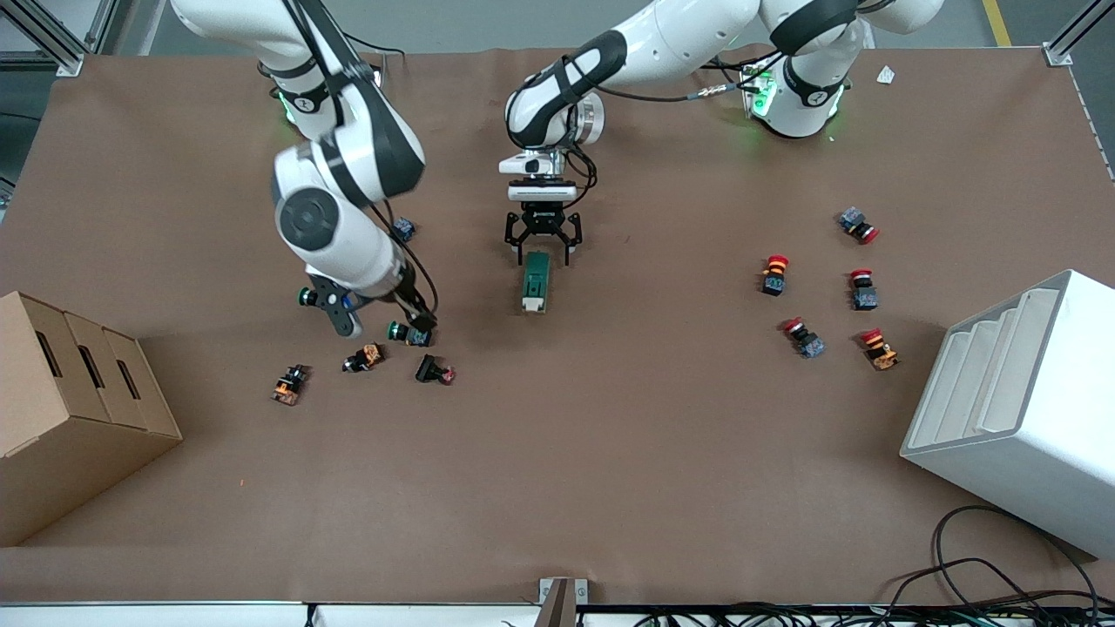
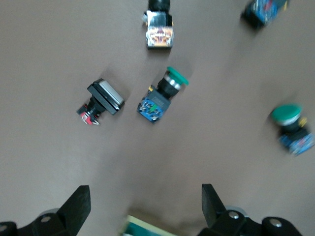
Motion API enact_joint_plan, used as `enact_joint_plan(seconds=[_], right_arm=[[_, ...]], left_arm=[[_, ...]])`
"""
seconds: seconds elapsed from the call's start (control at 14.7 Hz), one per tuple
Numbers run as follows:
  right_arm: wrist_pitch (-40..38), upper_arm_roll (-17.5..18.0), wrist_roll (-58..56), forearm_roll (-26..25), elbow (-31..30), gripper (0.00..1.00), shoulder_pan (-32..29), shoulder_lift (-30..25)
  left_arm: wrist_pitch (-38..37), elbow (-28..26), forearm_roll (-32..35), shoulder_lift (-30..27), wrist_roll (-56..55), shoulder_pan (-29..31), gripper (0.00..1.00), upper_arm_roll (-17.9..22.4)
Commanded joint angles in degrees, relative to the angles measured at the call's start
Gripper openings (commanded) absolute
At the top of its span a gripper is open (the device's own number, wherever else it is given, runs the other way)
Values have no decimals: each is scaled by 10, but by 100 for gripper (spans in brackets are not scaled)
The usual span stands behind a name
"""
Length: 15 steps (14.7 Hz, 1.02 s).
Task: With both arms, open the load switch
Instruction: 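Bring the right gripper above the white lever of the switch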
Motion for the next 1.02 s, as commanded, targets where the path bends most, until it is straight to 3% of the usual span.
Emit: enact_joint_plan(seconds=[0.0, 0.2, 0.48, 0.95], right_arm=[[-12, -7, 146, 19, 130, 100, 31, 116], [-11, -7, 231, 19, 190, 100, 64, 186], [-18, -7, 241, 20, 187, 100, 112, 200], [-105, -3, 265, 20, 188, 100, 154, 200]], left_arm=[[-21, 11, 21, 13, -14, -14, 100, 2], [-43, 11, 22, 22, -34, -50, 100, 31], [-43, 20, 21, 35, -83, -111, 100, 88], [-43, 23, 21, 43, -87, -119, 100, 94]])
